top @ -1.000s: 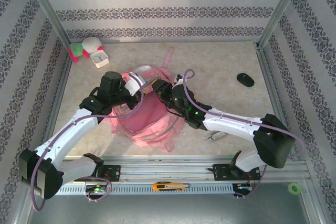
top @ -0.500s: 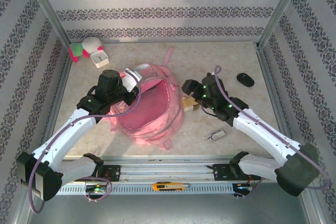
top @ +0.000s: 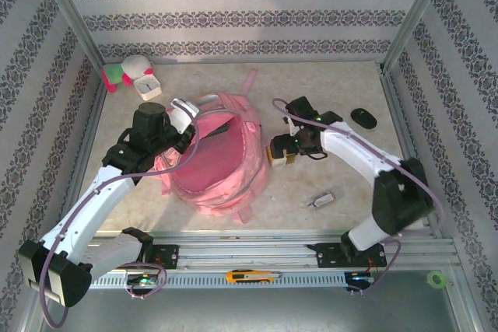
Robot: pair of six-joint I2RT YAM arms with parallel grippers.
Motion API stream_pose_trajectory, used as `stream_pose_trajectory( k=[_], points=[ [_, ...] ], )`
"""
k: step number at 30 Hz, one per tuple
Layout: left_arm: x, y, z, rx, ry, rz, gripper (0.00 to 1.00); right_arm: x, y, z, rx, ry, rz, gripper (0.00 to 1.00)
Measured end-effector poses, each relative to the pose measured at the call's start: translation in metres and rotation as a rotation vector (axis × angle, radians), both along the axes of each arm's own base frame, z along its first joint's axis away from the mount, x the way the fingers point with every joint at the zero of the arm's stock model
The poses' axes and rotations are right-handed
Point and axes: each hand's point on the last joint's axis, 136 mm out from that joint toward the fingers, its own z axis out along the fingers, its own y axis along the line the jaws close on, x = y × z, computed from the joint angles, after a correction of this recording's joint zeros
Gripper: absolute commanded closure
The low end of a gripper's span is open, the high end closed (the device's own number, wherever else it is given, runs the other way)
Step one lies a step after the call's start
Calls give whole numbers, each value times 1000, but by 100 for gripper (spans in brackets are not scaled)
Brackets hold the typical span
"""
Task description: Pack books, pencil case, and school supplies into a backpack
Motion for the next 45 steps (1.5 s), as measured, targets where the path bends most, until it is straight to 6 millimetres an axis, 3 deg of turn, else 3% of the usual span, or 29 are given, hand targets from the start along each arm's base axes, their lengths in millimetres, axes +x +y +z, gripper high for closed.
stream_pose_trajectory(
  k=[8,18,23,28,34,41,45],
  points=[
    [-4,4,-4,8,23,3,99,21,23,-35,-52,87,124,2],
    [-5,1,-4,-2,27,-13,99,25,16,-58,-132,124,132,2],
    [-6,-1,-5,-9,34,-19,99,27,10,-63,-170,121,119,2],
    [-6,-2,-5,-16,38,-23,98,33,0,-67,-169,120,78,9],
    [-7,-4,-5,-27,43,-30,98,32,-18,-76,-189,138,29,2],
    [-8,-5,-5,-36,47,-33,99,34,-29,-76,-194,138,4,15],
    [-9,-7,-5,-50,54,-38,99,29,-32,-66,-187,124,-2,16]
  ],
)
